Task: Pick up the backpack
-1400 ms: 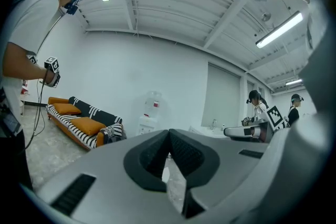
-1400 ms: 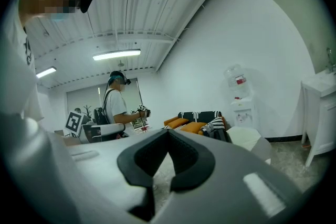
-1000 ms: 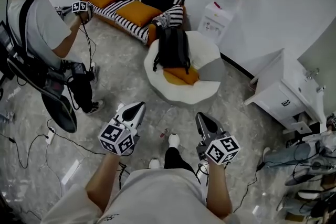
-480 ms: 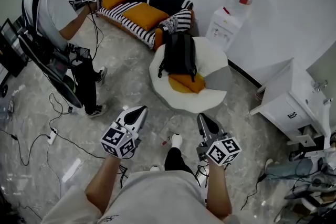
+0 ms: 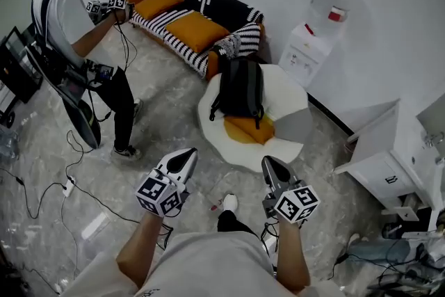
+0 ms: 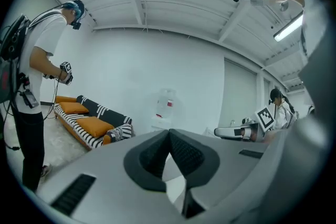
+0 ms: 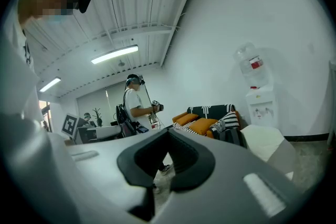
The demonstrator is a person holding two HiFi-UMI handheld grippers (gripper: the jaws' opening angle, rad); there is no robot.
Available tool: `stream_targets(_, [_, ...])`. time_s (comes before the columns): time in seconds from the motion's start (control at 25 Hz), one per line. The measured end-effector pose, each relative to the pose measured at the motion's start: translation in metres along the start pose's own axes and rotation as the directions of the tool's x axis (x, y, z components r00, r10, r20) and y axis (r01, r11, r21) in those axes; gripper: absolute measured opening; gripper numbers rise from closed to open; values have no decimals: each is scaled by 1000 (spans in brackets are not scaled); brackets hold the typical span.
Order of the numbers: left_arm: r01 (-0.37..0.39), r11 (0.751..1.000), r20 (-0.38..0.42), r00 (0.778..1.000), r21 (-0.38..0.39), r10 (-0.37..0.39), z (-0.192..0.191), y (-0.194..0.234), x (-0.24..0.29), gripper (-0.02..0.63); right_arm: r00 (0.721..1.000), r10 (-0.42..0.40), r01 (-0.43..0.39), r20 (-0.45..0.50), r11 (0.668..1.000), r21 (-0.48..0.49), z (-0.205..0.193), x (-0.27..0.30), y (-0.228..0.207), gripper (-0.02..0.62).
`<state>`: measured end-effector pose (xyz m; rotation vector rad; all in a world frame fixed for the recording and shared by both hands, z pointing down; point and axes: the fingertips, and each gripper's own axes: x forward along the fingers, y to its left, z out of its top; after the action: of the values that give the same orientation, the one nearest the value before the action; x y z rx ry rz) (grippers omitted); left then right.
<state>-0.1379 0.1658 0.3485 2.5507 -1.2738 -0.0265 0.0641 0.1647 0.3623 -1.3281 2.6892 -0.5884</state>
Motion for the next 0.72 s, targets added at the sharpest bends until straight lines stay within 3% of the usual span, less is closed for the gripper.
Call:
stream_targets(0.44, [-74, 997, -19, 997, -17, 73, 12, 26, 103, 0, 997, 65, -65, -29, 998, 22, 40, 70, -102, 2])
stream_targets(0.72, [-88, 994, -14, 996, -72, 87, 16, 36, 150, -2, 998, 52, -50, -36, 997, 61, 48, 89, -154, 2])
